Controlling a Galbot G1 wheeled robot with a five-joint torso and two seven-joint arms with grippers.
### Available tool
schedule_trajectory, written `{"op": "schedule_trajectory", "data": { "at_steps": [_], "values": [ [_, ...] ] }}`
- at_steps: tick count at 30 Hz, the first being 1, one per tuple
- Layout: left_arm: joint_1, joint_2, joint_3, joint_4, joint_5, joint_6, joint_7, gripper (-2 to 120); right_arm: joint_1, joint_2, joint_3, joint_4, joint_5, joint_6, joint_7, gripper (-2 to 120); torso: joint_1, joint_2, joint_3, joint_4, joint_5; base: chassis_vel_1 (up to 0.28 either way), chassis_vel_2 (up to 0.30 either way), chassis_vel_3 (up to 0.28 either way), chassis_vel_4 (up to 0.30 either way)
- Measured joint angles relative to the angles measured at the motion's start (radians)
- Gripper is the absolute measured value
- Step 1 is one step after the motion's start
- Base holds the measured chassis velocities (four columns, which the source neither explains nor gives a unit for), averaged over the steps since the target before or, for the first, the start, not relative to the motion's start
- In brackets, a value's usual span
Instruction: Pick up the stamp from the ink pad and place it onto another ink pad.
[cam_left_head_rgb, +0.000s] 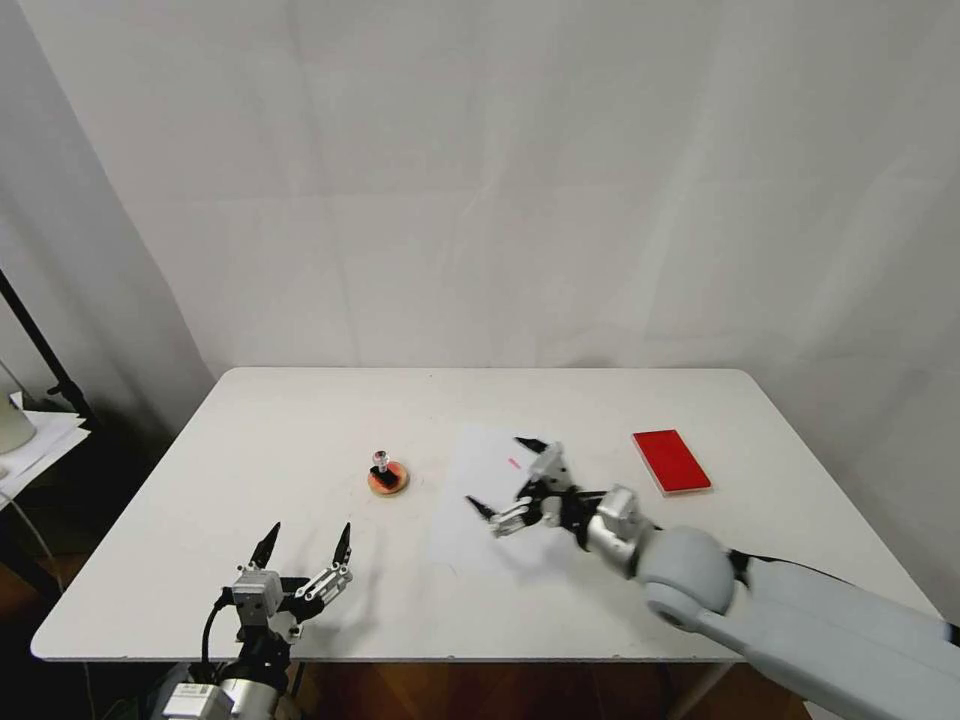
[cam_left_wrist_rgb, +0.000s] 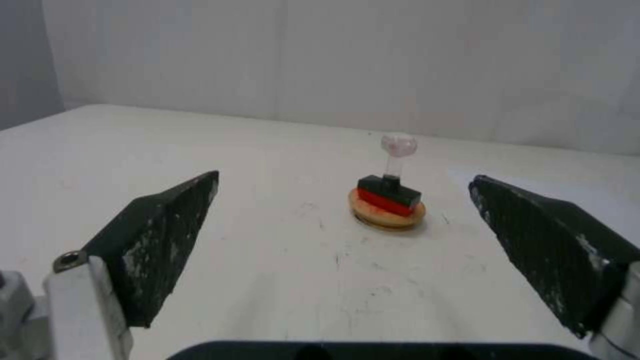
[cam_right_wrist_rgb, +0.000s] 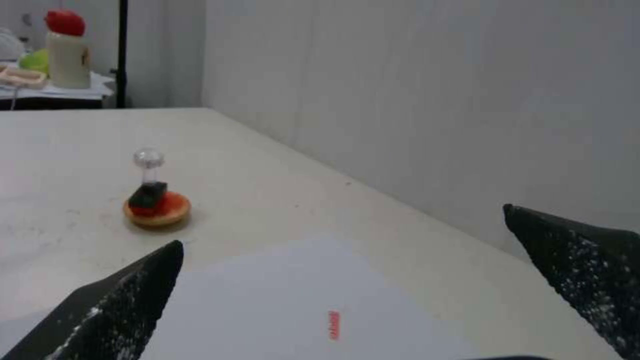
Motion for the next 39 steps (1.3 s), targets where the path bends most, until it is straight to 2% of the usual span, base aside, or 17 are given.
{"op": "schedule_trajectory", "data": {
  "at_steps": [1,3,4,6,7,9,11,12,14,16,22,27,39],
  "values": [
    [0.0,0.0,0.0,0.0,0.0,0.0,0.0,100,0.0,0.0,0.0,0.0,0.0,0.0,0.0,114,0.0,0.0,0.0,0.0,0.0,0.0,0.0,0.0,0.0],
    [0.0,0.0,0.0,0.0,0.0,0.0,0.0,100,-0.221,-0.016,0.22,0.081,-0.022,0.025,0.001,113,0.0,0.0,0.0,-0.0001,0.0,0.0,0.0,0.0,0.0],
    [0.0,0.0,0.0,0.0,0.0,0.0,0.0,100,-0.307,-0.016,0.294,0.112,-0.036,0.028,0.023,112,0.0,0.0,0.0,-0.0001,0.0,0.0,0.0,0.0,0.0],
    [0.0,0.0,0.0,0.0,0.0,0.0,0.0,100,-0.505,0.016,0.442,0.168,-0.084,0.035,0.122,110,0.0,0.0,0.0,0.0002,0.0,0.0,0.0,0.0,0.0],
    [0.0,0.0,0.0,0.0,0.0,0.0,0.0,100,-0.505,0.016,0.442,0.168,-0.084,0.035,0.122,110,0.0,0.0,0.0,0.0002,0.0,0.0,0.0,0.0,0.0],
    [0.0,0.0,0.0,0.0,0.0,0.0,0.0,100,-0.659,0.089,0.553,0.195,-0.157,0.049,0.236,104,0.0,0.0,0.0,0.0001,0.0,0.0,0.0,0.0,0.0],
    [0.0,0.0,0.0,0.0,0.0,0.0,0.0,100,-0.752,0.171,0.615,0.208,-0.212,0.052,0.337,101,0.0,0.0,0.0,0.0002,-0.0001,0.0,0.0,0.0,0.0],
    [0.0,0.0,0.0,0.0,0.0,0.0,0.0,100,-0.752,0.171,0.615,0.208,-0.212,0.052,0.337,101,0.0,0.0,0.0,0.0002,-0.0001,0.0,0.0,0.0,0.0],
    [0.0,0.0,0.0,0.0,0.0,0.0,0.0,100,-0.83,0.259,0.65,0.22,-0.238,0.054,0.424,100,0.0,0.0,0.0,0.0003,0.0,0.0,0.0,0.0,0.0],
    [0.0,0.0,0.0,0.0,0.0,0.0,0.0,100,-0.924,0.343,0.676,0.226,-0.279,0.078,0.456,100,0.0,0.0,0.0,0.0003,-0.0003,0.0,0.0,0.0,0.0],
    [0.0,0.0,0.0,0.0,0.0,0.0,0.0,100,-1.071,0.451,0.691,0.235,-0.368,0.152,0.417,100,0.0,0.0,0.0,0.0001,-0.0007,0.0,0.0,0.0,0.0],
    [0.0,0.0,0.0,0.0,0.0,0.0,0.0,100,-1.09,0.488,0.703,0.21,-0.42,0.212,0.351,100,0.0,0.0,0.0,0.0003,-0.0005,0.0,0.0,0.0,0.0],
    [0.0,0.0,0.0,0.0,0.0,0.0,0.0,100,-1.049,0.467,0.712,0.192,-0.395,0.215,0.3,100,0.0,0.0,0.0,0.0003,-0.0005,0.0,0.0,0.0,0.0]
  ]
}}
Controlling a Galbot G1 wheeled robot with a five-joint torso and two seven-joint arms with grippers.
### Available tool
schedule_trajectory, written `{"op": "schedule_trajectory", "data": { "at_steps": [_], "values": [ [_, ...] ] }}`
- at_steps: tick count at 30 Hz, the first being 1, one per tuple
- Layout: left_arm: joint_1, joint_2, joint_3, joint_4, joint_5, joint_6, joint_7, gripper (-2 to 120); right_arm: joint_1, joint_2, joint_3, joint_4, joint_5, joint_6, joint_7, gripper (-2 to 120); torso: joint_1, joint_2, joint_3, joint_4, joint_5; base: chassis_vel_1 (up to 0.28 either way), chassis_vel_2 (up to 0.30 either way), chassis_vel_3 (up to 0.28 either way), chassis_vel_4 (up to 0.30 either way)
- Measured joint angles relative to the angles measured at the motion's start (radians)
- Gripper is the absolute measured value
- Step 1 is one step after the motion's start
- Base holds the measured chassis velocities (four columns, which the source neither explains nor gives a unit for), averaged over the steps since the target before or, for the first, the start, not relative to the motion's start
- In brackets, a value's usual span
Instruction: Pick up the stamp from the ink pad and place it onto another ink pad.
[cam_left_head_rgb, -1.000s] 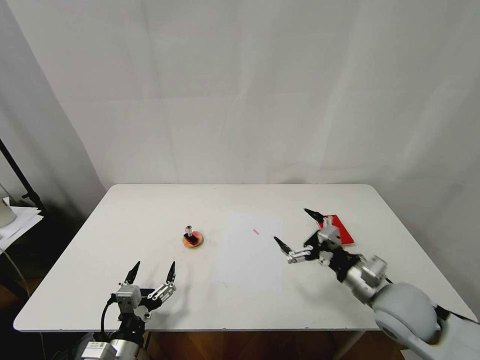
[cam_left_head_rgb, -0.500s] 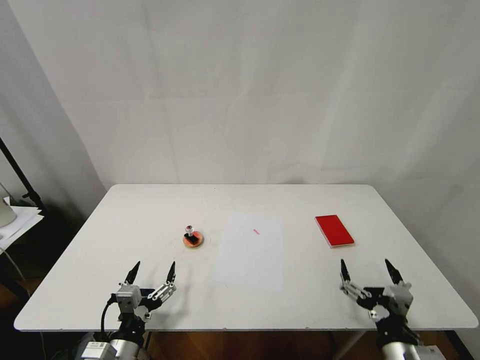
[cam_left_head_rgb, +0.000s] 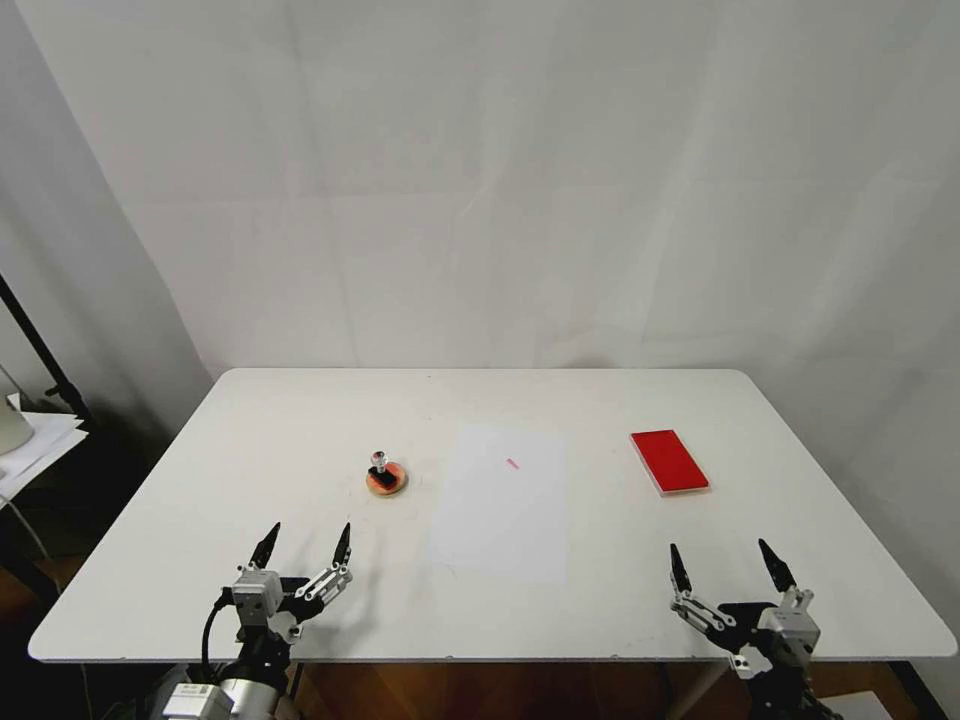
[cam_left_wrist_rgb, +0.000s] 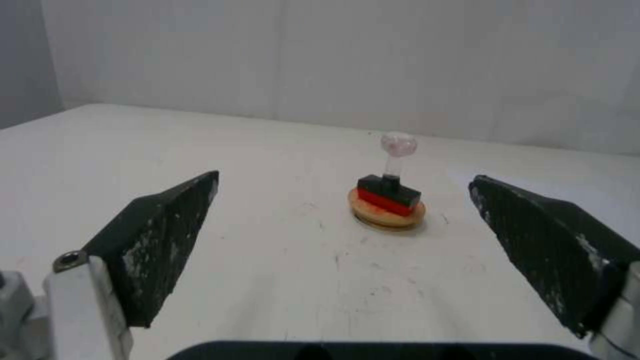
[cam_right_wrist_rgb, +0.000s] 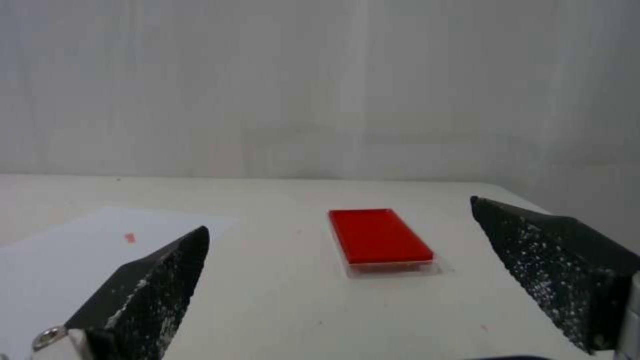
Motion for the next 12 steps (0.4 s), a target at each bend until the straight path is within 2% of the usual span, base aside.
{"op": "schedule_trajectory", "data": {
  "at_steps": [12],
  "values": [
    [0.0,0.0,0.0,0.0,0.0,0.0,0.0,100,0.005,-0.003,-0.002,0.0,0.01,-0.002,-0.011,100,0.0,0.0,0.0,-0.0001,0.0,0.0,0.0,0.0,0.0]
  ]
}}
